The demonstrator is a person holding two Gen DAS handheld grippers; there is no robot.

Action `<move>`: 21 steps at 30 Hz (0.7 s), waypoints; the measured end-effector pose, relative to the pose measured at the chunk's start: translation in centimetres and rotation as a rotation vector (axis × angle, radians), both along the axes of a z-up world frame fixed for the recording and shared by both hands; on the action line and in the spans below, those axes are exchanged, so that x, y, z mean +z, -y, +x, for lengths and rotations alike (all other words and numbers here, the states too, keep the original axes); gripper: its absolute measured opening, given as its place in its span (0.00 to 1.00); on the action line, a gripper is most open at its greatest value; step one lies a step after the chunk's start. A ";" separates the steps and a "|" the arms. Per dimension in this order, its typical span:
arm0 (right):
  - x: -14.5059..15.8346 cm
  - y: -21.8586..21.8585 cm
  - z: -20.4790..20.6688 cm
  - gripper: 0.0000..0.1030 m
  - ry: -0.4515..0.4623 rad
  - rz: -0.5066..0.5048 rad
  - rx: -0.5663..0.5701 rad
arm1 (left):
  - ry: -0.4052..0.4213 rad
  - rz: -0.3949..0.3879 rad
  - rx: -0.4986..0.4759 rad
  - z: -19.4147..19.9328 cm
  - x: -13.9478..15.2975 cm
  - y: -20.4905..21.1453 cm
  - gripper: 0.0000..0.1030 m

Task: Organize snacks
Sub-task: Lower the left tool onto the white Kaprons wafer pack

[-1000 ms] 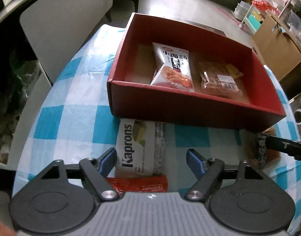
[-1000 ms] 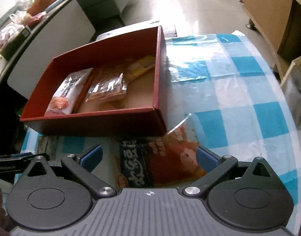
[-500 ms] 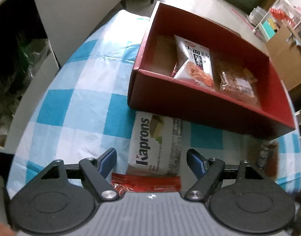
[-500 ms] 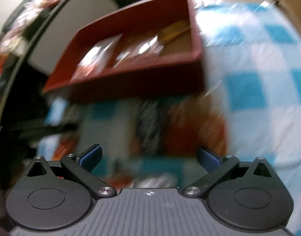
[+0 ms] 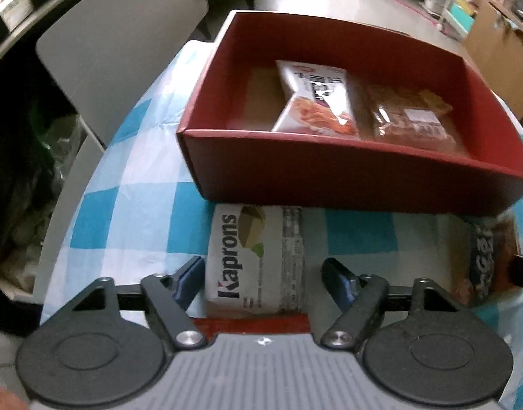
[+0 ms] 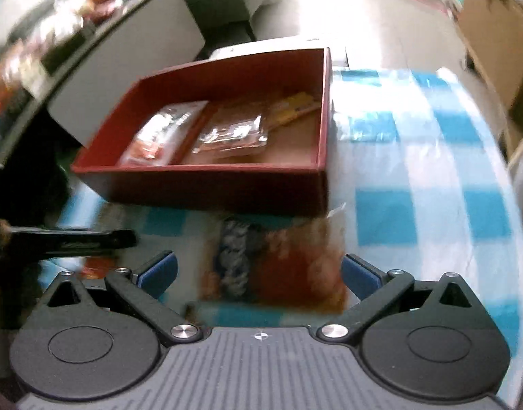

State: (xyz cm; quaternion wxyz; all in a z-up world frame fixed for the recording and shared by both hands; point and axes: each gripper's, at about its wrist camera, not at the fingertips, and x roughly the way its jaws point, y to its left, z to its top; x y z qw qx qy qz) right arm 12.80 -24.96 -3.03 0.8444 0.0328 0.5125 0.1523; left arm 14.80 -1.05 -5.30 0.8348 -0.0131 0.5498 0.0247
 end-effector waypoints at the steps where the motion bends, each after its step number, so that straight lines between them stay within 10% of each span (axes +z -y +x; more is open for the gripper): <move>1: -0.4 -0.3 0.5 1.00 -0.003 -0.018 0.021 | -0.003 -0.003 -0.002 -0.1 0.1 -0.1 0.61; 13: -3.1 0.9 -0.5 1.00 -0.273 0.282 0.103 | -0.054 -0.041 0.009 -0.5 0.1 -1.6 0.58; 16: -3.3 0.6 -3.1 1.00 -0.305 0.251 0.143 | -0.049 -0.048 0.015 -0.3 0.0 -1.7 0.58; 21: -0.7 0.0 -2.6 1.00 -0.115 0.059 0.161 | -0.041 -0.068 0.021 -0.3 0.2 -1.9 0.58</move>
